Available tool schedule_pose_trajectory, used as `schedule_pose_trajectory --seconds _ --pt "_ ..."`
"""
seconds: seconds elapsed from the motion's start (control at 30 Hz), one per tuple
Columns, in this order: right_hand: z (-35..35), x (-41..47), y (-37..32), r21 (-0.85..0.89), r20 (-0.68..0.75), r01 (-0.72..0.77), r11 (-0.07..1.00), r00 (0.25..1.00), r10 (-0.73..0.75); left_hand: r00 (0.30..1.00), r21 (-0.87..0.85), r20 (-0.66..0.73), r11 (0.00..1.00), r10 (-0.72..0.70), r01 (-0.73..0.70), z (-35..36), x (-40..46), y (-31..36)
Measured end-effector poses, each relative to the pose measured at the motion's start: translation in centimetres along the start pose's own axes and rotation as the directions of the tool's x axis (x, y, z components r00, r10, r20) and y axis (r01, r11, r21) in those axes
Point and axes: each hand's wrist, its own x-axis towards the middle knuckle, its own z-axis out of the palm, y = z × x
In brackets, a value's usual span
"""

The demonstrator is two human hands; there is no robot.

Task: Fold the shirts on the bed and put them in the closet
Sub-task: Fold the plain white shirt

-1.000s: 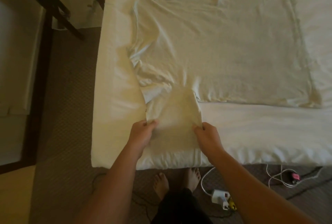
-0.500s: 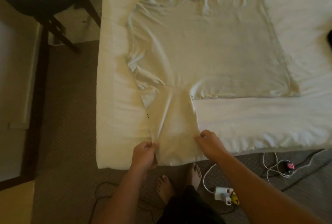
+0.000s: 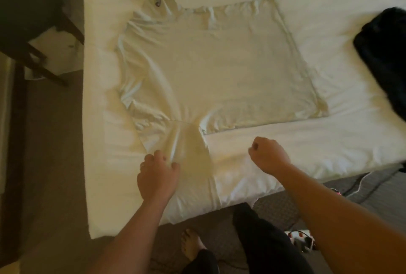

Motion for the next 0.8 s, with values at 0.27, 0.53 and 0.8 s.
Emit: schedule_pose_trajectory --seconds 0.27,0.53,0.8 --pt "-7.6 10.0 8.3 0.079 -0.247 -0.147 0.986 0.955 0.162 0.928 0.238 -0.001 0.902 0.372 -0.361 3.6 5.2 10.1" --pt "-11.3 16.1 15.1 0.282 -0.119 -0.401 0.872 0.887 0.447 0.913 0.439 0.099 0.806 0.397 -0.398 5.6 7.1 12.4" --pt "-12.1 15.3 16.8 0.205 -0.228 -0.329 0.922 0.900 0.372 0.888 0.464 0.092 0.770 0.451 -0.439 5.9 6.1 11.4"
